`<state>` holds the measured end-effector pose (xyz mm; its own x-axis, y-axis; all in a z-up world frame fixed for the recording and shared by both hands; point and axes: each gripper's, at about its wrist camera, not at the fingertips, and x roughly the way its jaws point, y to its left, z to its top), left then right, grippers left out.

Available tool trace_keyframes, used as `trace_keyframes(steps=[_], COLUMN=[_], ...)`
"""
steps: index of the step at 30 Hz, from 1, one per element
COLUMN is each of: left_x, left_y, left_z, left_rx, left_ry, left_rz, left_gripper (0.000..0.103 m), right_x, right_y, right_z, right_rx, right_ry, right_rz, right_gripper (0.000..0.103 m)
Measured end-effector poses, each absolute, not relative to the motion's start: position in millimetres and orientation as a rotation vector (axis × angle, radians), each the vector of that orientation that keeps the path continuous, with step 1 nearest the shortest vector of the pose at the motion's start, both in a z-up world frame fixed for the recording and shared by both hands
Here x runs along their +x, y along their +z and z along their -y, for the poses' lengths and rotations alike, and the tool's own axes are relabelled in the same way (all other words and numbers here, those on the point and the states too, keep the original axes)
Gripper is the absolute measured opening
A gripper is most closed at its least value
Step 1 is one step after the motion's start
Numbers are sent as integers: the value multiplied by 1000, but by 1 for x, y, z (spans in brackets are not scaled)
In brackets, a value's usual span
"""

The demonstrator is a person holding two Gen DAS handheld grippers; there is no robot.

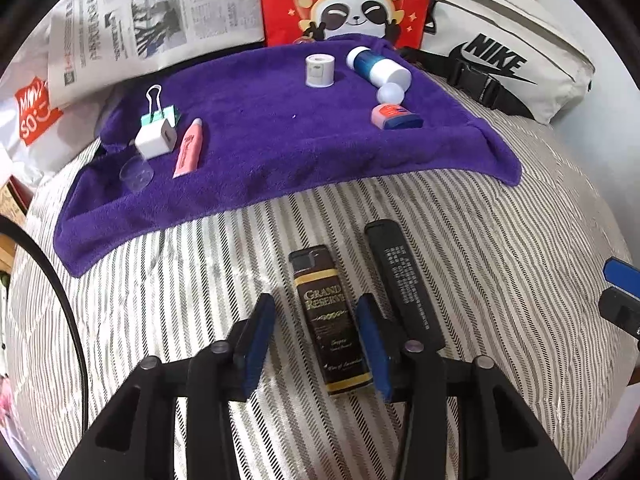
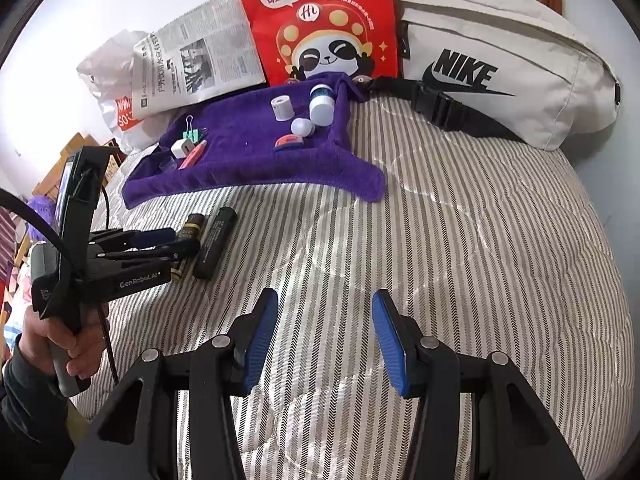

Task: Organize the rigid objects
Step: 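Grasp the black Grand Reserve box with the left tool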

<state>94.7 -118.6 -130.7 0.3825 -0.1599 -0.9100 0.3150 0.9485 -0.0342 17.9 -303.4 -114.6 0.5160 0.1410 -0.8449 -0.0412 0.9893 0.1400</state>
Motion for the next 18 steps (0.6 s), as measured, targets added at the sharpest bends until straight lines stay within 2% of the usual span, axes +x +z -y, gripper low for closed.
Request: trace_keyframes(steps=[7, 18], left_x=[92, 93], left_y=[-126, -126], left_z=[102, -27], left_rx=[169, 68], left_ry=[-294, -69], left_rz=[-1145, -1142], left_gripper=[23, 23], right_x=[22, 47], right_y=[-117, -130], right_z=[294, 236], right_rx=[85, 19], right_ry=[115, 199], right_rz=[-1040, -1062], right_gripper=[49, 49])
